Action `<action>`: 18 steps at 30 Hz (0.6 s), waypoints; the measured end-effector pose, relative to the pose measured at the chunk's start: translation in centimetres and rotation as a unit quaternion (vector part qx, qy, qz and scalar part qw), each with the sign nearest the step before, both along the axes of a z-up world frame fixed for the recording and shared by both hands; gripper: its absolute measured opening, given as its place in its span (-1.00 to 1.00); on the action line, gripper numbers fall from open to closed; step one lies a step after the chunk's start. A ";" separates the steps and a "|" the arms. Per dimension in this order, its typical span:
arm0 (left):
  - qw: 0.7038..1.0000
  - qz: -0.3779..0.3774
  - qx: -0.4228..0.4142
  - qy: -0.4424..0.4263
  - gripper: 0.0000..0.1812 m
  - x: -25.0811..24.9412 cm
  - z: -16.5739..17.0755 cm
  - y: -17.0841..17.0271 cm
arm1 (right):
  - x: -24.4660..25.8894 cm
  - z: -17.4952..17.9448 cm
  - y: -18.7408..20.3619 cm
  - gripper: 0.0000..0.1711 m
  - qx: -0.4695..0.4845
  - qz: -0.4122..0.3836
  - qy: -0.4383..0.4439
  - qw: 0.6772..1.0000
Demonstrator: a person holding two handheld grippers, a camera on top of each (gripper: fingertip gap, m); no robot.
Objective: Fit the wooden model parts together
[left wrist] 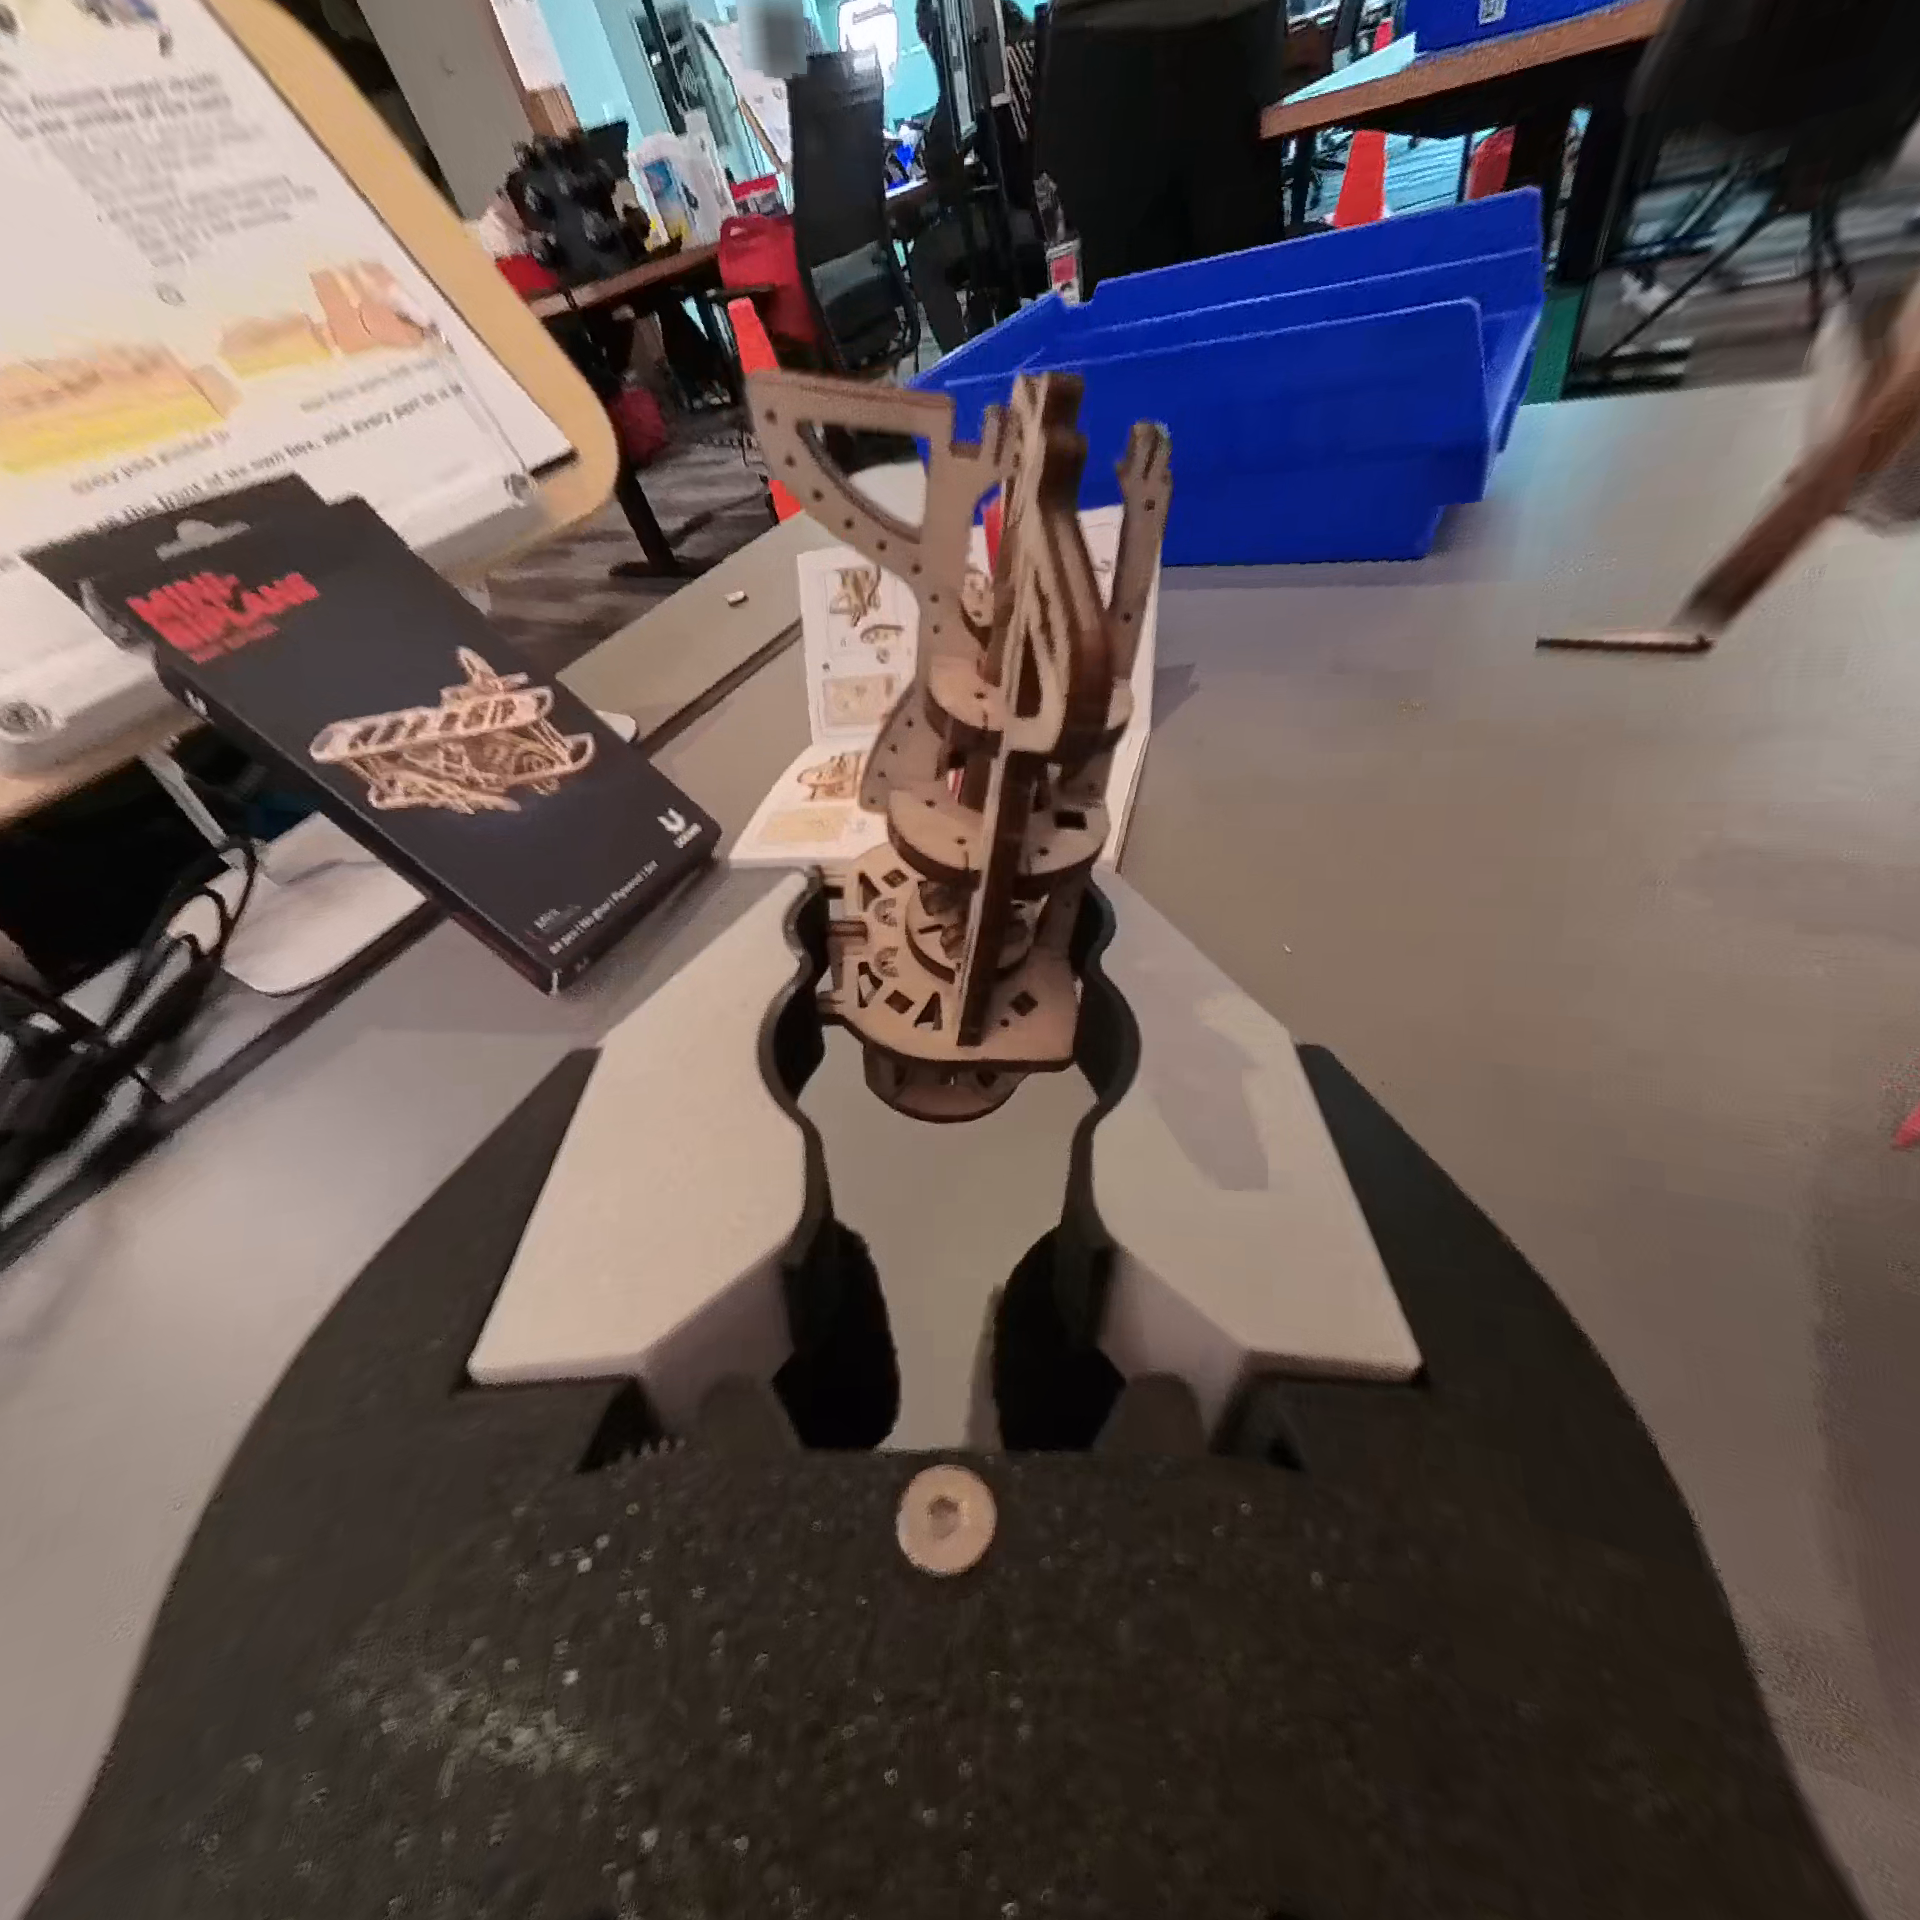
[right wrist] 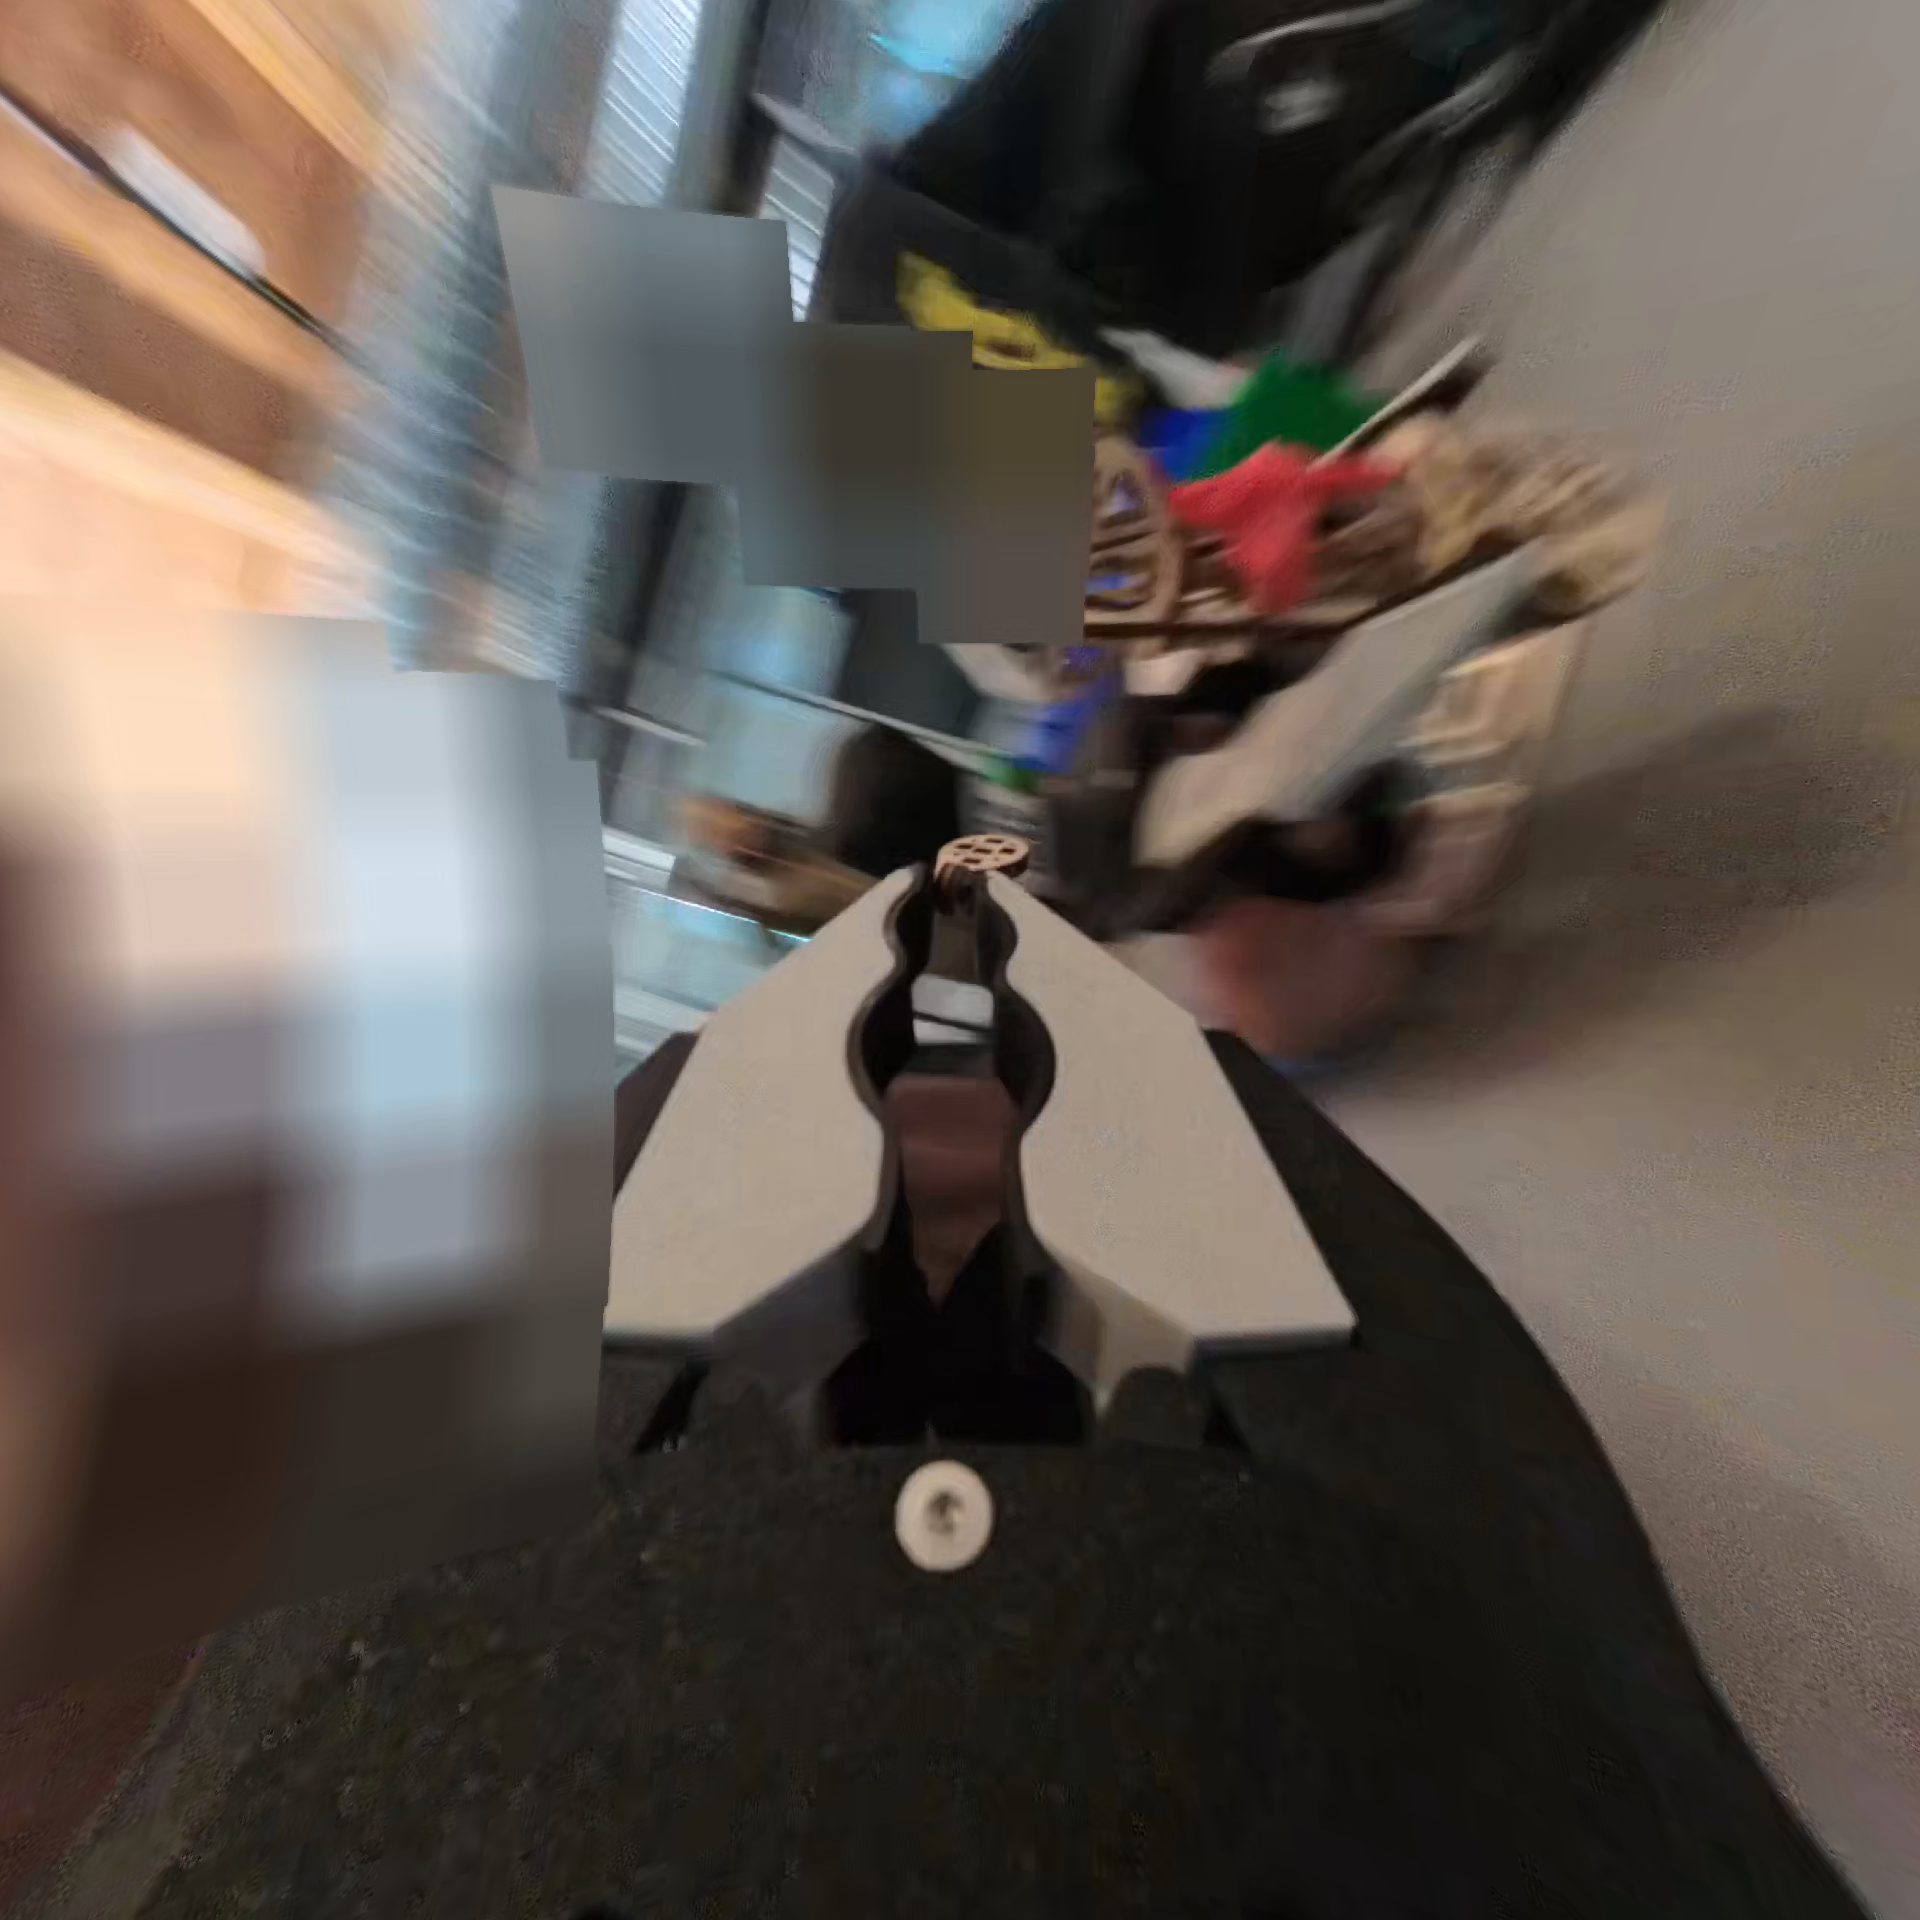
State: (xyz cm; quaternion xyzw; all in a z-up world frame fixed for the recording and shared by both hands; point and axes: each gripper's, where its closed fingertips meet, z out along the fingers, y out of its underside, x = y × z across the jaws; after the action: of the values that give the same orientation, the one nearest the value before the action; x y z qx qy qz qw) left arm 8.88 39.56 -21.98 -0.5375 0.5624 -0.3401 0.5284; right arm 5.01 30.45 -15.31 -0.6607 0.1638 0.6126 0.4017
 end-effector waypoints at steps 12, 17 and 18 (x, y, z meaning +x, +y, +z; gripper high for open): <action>0.997 -0.005 -0.069 0.016 -0.51 0.2 -1.3 1.0 | 10.9 -11.7 -7.5 -0.93 0.011 0.318 -0.879 0.356; 0.998 -0.010 -0.065 0.019 -0.51 0.3 -1.3 0.7 | 10.9 -13.4 -11.0 -0.92 -0.030 0.470 -0.853 0.223; 0.998 -0.011 -0.065 0.020 -0.52 0.3 -1.4 0.6 | 10.3 -14.1 -11.3 -0.93 -0.029 0.488 -0.842 0.227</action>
State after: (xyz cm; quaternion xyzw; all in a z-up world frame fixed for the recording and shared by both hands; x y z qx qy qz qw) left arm 9.23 40.19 -23.35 -0.5709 0.5557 -0.3708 0.4771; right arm 15.29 19.18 -29.40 -0.7575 -0.6057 -0.2265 -0.0894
